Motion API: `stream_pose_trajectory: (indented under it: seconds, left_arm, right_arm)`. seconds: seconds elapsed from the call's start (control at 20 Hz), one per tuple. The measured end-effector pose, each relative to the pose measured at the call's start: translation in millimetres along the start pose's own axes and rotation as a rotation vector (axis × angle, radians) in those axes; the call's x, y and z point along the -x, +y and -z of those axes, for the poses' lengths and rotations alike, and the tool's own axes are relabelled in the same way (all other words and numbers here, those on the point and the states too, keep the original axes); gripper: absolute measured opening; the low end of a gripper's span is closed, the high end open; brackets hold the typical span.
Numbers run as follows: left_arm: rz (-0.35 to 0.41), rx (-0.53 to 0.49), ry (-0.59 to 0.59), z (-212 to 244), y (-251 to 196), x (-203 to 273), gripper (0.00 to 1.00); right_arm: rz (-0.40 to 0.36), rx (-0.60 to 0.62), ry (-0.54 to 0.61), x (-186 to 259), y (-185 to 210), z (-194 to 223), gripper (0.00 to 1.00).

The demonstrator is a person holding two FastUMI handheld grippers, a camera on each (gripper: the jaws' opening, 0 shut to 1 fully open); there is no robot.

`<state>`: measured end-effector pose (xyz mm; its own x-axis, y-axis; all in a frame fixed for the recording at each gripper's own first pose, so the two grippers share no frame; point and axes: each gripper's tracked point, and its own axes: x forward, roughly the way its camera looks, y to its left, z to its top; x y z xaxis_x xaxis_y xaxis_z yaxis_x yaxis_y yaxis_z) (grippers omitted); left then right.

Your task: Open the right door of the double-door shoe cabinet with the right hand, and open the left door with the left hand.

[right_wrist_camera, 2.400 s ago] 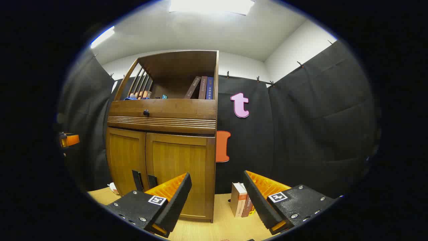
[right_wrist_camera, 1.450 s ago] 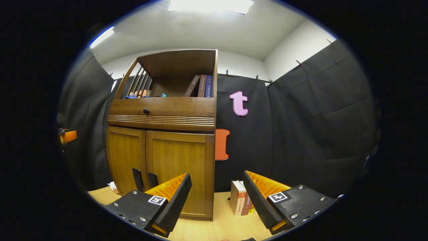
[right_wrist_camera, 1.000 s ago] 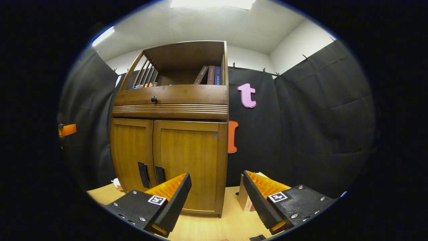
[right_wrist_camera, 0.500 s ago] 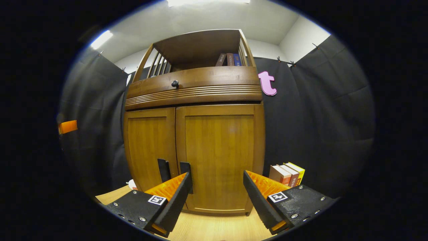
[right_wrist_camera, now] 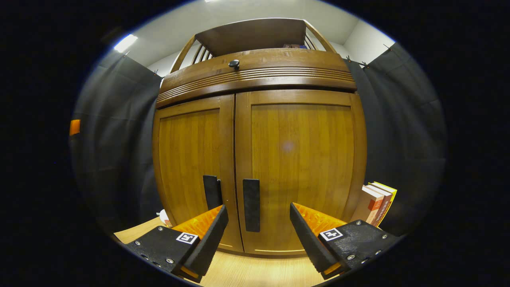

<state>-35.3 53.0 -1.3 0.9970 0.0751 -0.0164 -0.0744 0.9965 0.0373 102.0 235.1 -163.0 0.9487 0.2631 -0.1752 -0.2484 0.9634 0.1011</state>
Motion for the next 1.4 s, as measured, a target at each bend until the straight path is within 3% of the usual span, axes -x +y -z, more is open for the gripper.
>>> stream_pose_trajectory:
  seconds: [0.1,0.15,0.25,0.3,0.35,0.45,0.55,0.6,0.7,0.75,0.8,0.85,1.15,1.25,1.3,1.4]
  left_arm:
    - [-0.007,0.003,0.002,1.6,3.5,0.1,0.94]
    - [-0.01,0.007,0.003,1.9,6.0,0.1,0.94]
    - [-0.018,0.008,0.004,4.3,11.6,-2.3,0.94]
    - [-0.026,0.007,0.005,6.0,15.8,-1.9,0.94]
    - [-0.032,0.005,0.008,6.9,18.2,-1.5,0.96]
    - [-0.041,0.004,0.011,8.2,23.1,-3.0,0.94]
    - [-0.047,-0.002,0.014,9.2,26.0,-2.9,0.94]
    - [-0.05,-0.005,0.013,9.3,27.6,-1.5,0.94]
    - [-0.052,-0.005,0.012,9.5,29.7,-0.8,0.94]
    - [-0.054,-0.004,0.011,9.7,31.0,-1.7,0.94]
    - [-0.056,-0.003,0.01,9.5,31.5,-1.4,0.94]
    - [-0.056,-0.003,0.01,9.4,31.5,-1.3,0.94]
    - [-0.058,0.001,0.018,11.3,30.5,0.9,0.94]
    - [-0.057,-0.007,0.024,13.3,30.7,3.7,0.94]
    - [-0.061,-0.014,0.025,13.0,31.7,5.6,0.94]
    - [-0.068,-0.019,0.018,10.0,33.1,8.6,0.94]
  right_arm:
    - [0.004,-0.012,0.011,-15.9,2.7,7.9,0.95]
    - [0.007,-0.021,0.017,-23.4,3.8,12.6,1.0]
    - [0.021,-0.028,0.021,-37.3,1.7,18.6,0.94]
    - [0.025,-0.022,0.019,-45.7,2.1,20.9,0.84]
    - [0.029,-0.015,0.02,-52.2,1.7,23.1,0.89]
    - [0.038,-0.011,0.021,-61.5,0.1,26.4,0.73]
    - [0.04,-0.014,0.024,-70.2,1.5,30.4,0.75]
    - [0.041,-0.014,0.027,-74.4,1.8,31.2,0.65]
    - [0.035,-0.017,0.033,-78.0,4.5,34.3,0.7]
    - [0.034,-0.017,0.032,-79.0,5.6,34.7,0.57]
    - [0.033,-0.016,0.03,-80.7,6.0,34.9,0.57]
    - [0.034,-0.016,0.027,-81.6,5.7,34.8,0.48]
    - [0.023,-0.032,0.04,-75.5,8.1,36.7,0.28]
    - [0.019,-0.028,0.045,-66.5,8.2,38.4,0.34]
    - [0.012,-0.022,0.045,-61.1,7.9,37.6,0.28]
    - [-0.006,-0.025,0.051,-50.1,8.4,38.2,0.28]
